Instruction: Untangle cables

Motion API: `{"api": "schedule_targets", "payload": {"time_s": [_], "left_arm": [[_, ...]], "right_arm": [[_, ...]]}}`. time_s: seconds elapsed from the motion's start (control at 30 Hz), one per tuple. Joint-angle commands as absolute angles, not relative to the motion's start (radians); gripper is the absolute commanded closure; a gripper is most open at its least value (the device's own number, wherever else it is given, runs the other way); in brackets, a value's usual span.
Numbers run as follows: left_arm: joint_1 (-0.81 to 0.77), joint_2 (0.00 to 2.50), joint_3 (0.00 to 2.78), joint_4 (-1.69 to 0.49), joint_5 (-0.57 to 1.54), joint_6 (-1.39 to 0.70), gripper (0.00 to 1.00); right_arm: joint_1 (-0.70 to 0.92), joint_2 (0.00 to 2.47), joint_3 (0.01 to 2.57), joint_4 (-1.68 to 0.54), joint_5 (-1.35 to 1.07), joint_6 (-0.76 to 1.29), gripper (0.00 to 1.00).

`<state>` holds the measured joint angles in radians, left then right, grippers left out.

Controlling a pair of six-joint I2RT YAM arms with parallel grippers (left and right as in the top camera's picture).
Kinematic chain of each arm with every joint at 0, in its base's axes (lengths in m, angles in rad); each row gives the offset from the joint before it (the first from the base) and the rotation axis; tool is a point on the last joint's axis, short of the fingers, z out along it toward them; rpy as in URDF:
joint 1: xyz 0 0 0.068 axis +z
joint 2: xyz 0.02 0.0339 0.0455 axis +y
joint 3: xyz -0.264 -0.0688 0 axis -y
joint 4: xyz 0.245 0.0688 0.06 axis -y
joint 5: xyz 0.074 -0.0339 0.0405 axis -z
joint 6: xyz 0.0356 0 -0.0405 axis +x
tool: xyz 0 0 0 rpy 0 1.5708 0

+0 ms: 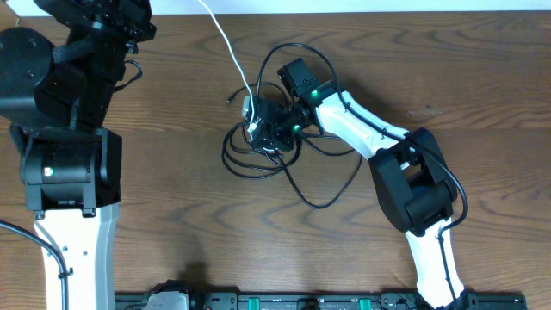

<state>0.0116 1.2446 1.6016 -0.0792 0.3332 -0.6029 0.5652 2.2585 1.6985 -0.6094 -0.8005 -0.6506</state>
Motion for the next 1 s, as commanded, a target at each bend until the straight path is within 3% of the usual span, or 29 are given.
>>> {"api": "schedule_targets", "payload": {"time_s": [0.0, 0.1, 0.33, 0.6, 0.8, 0.9, 0.97], "left_arm": [[0.017, 1.235, 1.623, -0.096, 0.323, -0.599, 0.93], [0.017, 1.235, 1.623, -0.168, 0.322, -0.566, 0.92], [0.017, 1.235, 1.623, -0.394, 0.32, -0.416, 0.93], [0.017, 1.235, 1.623, -0.535, 0.32, -0.352, 0.92], [0.017, 1.235, 1.622, -0.571, 0.32, -0.352, 0.93], [0.017, 1.235, 1.621, -0.59, 0.32, -0.352, 0.92], [0.017, 1.237, 1.621, -0.602, 0.32, -0.352, 0.93]], "right_arm": [[0.551, 2.266, 1.7, -0.611, -0.822, -0.52, 0.99], [0.518, 2.23, 1.743, -0.637, -0.818, -0.368, 0.99], [0.478, 2.054, 1.924, -0.869, -0.721, -0.263, 0.99], [0.464, 1.829, 1.991, -0.882, -0.512, 0.016, 0.99], [0.439, 1.767, 1.996, -0.858, -0.462, 0.093, 0.99], [0.446, 1.792, 1.987, -0.949, -0.436, 0.101, 0.99], [0.453, 1.846, 1.985, -1.042, -0.338, 0.216, 0.99]]}}
